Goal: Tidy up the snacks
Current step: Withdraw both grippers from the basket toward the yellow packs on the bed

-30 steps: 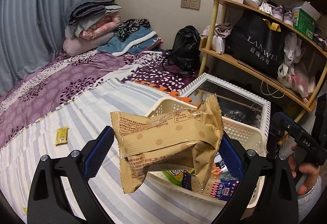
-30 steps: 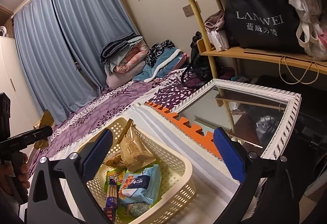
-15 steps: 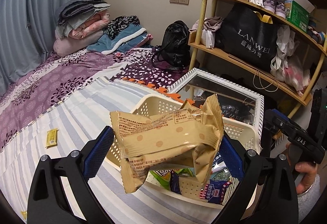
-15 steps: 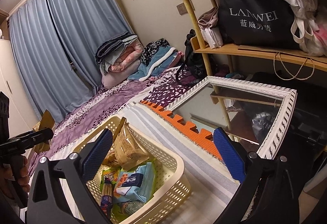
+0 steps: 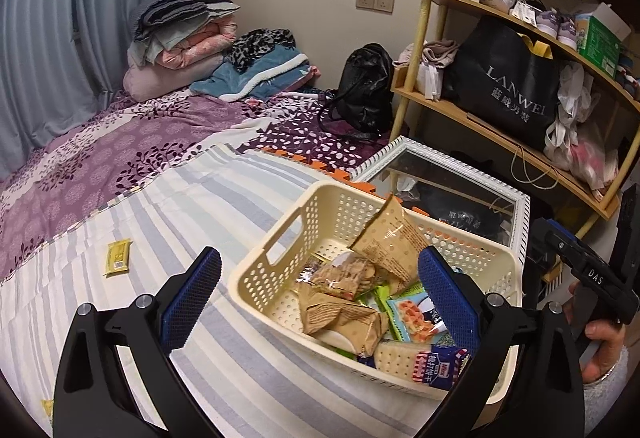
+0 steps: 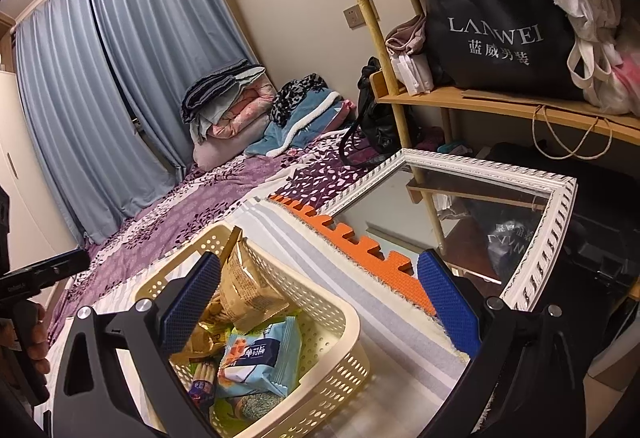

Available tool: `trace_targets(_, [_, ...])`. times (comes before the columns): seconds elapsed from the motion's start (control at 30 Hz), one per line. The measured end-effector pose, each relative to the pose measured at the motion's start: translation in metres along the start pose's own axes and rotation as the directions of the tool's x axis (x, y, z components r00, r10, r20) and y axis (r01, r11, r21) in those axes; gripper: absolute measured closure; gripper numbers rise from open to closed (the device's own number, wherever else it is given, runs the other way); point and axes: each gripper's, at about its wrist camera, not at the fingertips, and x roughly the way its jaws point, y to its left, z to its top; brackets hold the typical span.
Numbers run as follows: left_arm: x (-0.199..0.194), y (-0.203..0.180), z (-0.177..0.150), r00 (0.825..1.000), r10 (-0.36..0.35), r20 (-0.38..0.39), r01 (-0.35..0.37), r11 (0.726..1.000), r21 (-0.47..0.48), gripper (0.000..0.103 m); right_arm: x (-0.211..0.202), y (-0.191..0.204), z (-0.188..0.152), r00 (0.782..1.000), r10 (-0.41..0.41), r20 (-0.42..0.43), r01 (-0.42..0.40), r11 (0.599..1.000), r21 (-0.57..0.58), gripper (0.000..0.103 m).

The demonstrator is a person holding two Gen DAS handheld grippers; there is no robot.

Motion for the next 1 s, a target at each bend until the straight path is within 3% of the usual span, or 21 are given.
trace_targets(0.3, [-0.018,0.035,-0.007,0.999,0.048,0.02,-0.046,0.996,-0.078,0.003,0.004,0.008,0.001,0.999,-0.004,-0.035,0.004,1.0,-0.004,0.005])
trace_targets(0.5, [-0.031,0.056,-0.019,0.995,0.092,0.027,-0.089,0.99,-0.108,0.003,0.007,0.023,0.0,0.996,-0.078,-0.052,0.074,0.995,-0.067,0.005])
trace_targets(0.67, [-0.04,0.072,-0.033,0.989,0.147,0.022,-0.144,0.983,-0.116,0.003,-0.002,0.039,0.001,0.996,-0.091,-0.007,0.089,0.987,-0.133,0.005])
trace_targets(0.87, [-0.05,0.092,-0.048,0.981,0.194,0.016,-0.189,0.97,-0.152,0.003,-0.013,0.066,0.004,0.997,-0.064,0.041,0.071,0.975,-0.211,0.005])
trace_targets(1.0, [-0.058,0.104,-0.054,0.975,0.223,0.019,-0.217,0.961,-0.169,0.003,-0.011,0.08,0.004,0.999,-0.035,0.024,0.04,0.968,-0.247,0.005])
